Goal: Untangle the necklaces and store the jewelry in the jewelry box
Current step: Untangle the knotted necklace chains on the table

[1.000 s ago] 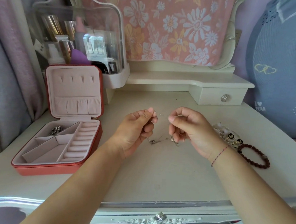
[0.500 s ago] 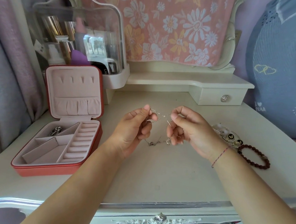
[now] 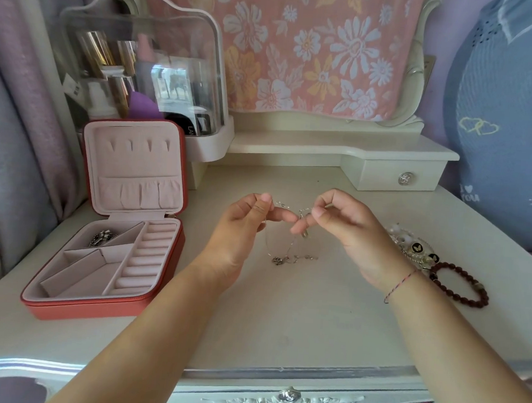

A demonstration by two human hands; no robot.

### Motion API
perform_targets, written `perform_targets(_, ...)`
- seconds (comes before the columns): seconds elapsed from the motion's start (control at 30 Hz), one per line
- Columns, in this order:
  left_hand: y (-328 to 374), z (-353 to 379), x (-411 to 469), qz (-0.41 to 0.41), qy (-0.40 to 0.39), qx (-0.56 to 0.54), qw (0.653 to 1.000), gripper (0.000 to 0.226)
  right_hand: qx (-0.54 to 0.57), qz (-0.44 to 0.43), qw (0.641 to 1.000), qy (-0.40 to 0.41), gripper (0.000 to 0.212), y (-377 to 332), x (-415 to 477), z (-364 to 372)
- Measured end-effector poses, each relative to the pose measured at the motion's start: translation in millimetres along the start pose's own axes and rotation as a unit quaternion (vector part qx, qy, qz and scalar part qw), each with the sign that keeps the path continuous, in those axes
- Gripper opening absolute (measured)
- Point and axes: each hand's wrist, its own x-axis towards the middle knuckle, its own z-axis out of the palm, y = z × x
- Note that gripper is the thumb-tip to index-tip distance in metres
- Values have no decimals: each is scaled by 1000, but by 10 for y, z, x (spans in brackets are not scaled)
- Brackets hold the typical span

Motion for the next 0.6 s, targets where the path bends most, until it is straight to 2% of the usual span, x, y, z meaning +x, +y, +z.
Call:
perform_targets(0.4, 28, 10, 9, -49, -49, -123, 990, 24, 9, -44, 998, 54, 9, 21, 1, -16)
perform_targets(0.6, 34, 16, 4, -81, -89, -178, 977, 32, 2, -48, 997, 68, 12, 39, 0, -24)
